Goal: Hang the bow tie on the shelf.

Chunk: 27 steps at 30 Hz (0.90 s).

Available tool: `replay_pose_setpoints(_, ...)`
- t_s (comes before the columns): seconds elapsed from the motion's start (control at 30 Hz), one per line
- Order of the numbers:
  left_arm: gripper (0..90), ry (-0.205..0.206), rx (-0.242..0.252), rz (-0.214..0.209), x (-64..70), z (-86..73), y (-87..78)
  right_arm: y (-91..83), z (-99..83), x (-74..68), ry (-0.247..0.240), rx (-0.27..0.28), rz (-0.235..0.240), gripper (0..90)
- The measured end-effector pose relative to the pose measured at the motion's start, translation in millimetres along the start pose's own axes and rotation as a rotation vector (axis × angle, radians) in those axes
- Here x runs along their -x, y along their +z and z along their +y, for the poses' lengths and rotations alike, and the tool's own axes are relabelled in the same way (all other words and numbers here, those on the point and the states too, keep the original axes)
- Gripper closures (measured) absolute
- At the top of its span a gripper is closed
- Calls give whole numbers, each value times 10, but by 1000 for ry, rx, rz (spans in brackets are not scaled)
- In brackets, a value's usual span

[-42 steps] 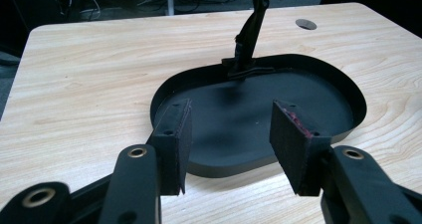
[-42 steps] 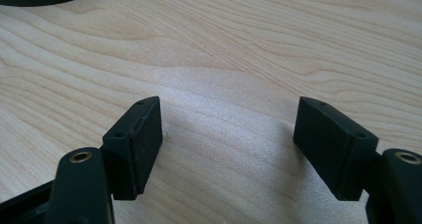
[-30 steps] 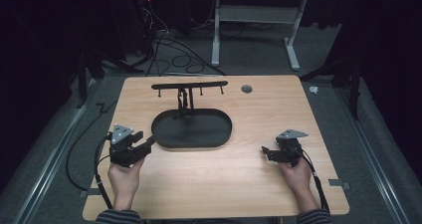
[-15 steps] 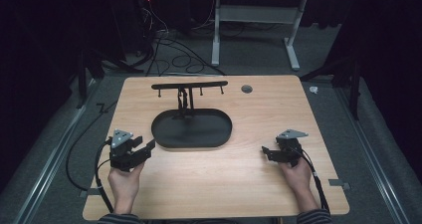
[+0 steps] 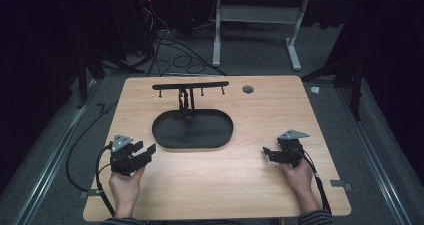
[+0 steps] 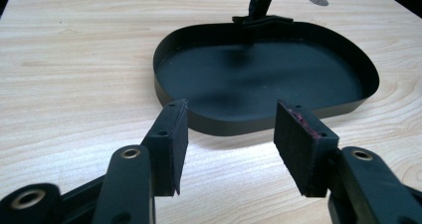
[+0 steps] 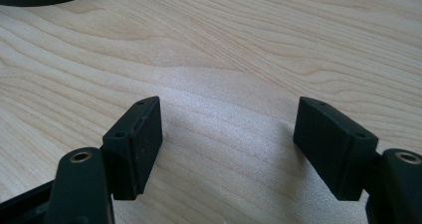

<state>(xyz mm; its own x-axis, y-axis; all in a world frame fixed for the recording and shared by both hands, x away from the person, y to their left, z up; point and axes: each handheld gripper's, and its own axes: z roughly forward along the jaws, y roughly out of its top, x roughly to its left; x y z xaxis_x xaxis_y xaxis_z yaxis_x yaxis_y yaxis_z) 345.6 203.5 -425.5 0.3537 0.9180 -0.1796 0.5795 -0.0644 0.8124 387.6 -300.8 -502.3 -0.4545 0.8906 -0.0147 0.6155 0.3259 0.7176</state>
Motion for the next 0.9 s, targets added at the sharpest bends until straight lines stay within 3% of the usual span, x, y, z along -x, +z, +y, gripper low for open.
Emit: replay_pose_setpoints(0.9,461,-36,-60,8,-63,-285,142,0,0,-1,2,0,0,284)
